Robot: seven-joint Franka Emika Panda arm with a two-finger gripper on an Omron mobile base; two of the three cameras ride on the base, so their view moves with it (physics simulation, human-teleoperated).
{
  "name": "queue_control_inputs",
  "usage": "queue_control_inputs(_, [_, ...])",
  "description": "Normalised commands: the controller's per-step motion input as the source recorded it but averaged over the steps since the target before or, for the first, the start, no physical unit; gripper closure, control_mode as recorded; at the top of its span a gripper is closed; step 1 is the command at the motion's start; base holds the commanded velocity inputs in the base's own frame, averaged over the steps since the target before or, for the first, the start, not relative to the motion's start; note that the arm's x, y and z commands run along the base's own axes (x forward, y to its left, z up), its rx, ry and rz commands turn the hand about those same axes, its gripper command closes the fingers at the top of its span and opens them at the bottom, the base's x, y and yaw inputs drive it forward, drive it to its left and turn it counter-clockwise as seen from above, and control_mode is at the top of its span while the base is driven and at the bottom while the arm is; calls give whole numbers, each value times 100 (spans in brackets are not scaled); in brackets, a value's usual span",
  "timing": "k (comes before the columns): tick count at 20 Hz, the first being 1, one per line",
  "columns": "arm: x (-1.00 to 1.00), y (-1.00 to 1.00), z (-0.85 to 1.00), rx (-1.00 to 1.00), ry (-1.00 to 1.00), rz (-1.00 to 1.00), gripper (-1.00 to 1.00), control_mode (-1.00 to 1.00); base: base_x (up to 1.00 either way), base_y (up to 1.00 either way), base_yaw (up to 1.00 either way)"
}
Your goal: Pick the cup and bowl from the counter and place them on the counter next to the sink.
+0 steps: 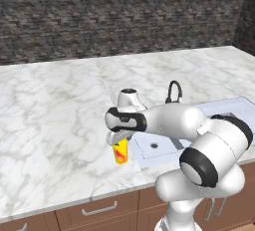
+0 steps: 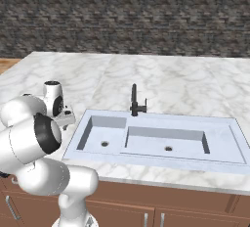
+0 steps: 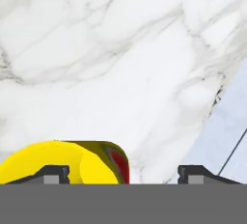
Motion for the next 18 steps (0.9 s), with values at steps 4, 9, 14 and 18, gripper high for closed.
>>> queue_control_inputs(4, [-4, 0, 53, 0, 0, -3, -100, -100, 0, 0, 0])
queue_control_inputs(9, [-11, 0, 65, 0, -2, -1, -100, -100, 0, 0, 0])
queue_control_inputs(14, [-45, -26, 48, 1, -1, -7, -100, -100, 0, 0, 0])
queue_control_inputs(18, [-59, -68, 27, 2, 0, -12, -100, -100, 0, 0, 0])
